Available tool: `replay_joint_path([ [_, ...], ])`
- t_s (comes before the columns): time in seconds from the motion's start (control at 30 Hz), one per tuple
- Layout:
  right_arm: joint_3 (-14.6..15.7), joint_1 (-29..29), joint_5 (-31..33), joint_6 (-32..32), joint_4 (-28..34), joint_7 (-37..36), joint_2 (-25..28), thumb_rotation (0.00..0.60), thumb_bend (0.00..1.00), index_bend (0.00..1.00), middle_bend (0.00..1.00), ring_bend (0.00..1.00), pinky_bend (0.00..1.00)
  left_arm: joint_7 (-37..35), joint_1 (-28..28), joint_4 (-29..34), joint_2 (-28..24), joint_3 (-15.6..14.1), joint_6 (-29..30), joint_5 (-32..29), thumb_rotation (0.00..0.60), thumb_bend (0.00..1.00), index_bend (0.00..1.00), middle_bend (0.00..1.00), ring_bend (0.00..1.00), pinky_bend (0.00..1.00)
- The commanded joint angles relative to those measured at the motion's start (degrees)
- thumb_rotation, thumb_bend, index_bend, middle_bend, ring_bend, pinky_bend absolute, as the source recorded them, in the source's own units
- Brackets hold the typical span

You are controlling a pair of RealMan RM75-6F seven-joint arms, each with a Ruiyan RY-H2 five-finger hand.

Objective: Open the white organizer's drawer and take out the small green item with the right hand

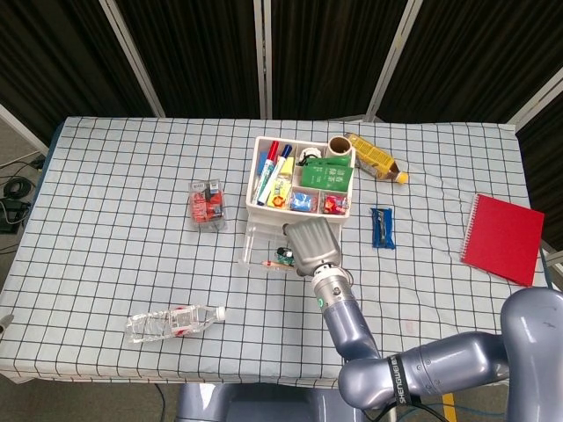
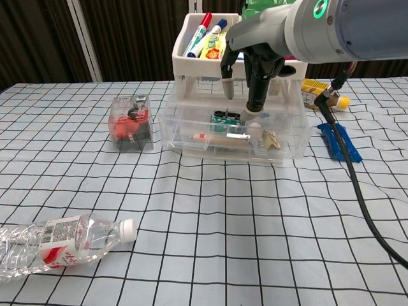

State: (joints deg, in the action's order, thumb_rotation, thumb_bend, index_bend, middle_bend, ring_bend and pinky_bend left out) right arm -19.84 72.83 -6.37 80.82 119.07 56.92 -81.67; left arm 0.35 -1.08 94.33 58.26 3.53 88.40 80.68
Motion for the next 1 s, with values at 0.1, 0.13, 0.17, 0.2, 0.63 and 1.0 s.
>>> replay_joint_path([
  [0.1, 0.13, -0.24, -1.26, -0.30, -0.51, -1.00, -0.97, 0.600, 0.13, 0.47, 1.00, 1.00, 0.86, -0.14, -0.17, 0.09, -0.09, 0.01, 0.43, 0.25, 0.600, 0.00, 0.00, 0.00, 0.00, 0.00],
  [0.13, 0.25, -0.34, -1.61, -0.39, -0.55, -1.26, -1.25, 0.600, 0.13, 0.47, 1.00, 1.00, 0.86, -0.18, -0.22, 0.10, -0.11, -0.01, 0.53, 0.30, 0.600, 0.00, 0.00, 0.00, 0.00, 0.00],
  [0.17, 0.34, -0.45, -1.92, -0.60, -0.61, -1.61, -1.57, 0.600, 0.13, 0.47, 1.00, 1.00, 0.86, -0.23, -0.24, 0.09, -0.12, -0.02, 0.52, 0.29, 0.600, 0.00, 0.00, 0.00, 0.00, 0.00],
  [0.2, 0.49, -0.54, -2.30, -0.67, -0.80, -1.83, -1.82, 0.600, 0.13, 0.47, 1.00, 1.00, 0.86, -0.24, -0.24, 0.08, -0.14, -0.03, 0.51, 0.30, 0.600, 0.00, 0.00, 0.00, 0.00, 0.00],
  [0.63, 1.35, -1.74, -7.22, -1.24, -2.88, -4.01, -3.43, 0.600, 0.13, 0.48, 1.00, 1.00, 0.86, -0.34, -0.36, 0.23, -0.26, -0.05, 0.69, 0.45, 0.600, 0.00, 0.00, 0.00, 0.00, 0.00],
  [1.0, 1.68, -2.15, -9.13, -1.54, -3.64, -3.71, -3.99, 0.600, 0.13, 0.53, 1.00, 1.00, 0.86, -0.16, -0.38, 0.39, -0.30, -0.06, 0.63, 0.38, 0.600, 0.00, 0.00, 0.00, 0.00, 0.00],
])
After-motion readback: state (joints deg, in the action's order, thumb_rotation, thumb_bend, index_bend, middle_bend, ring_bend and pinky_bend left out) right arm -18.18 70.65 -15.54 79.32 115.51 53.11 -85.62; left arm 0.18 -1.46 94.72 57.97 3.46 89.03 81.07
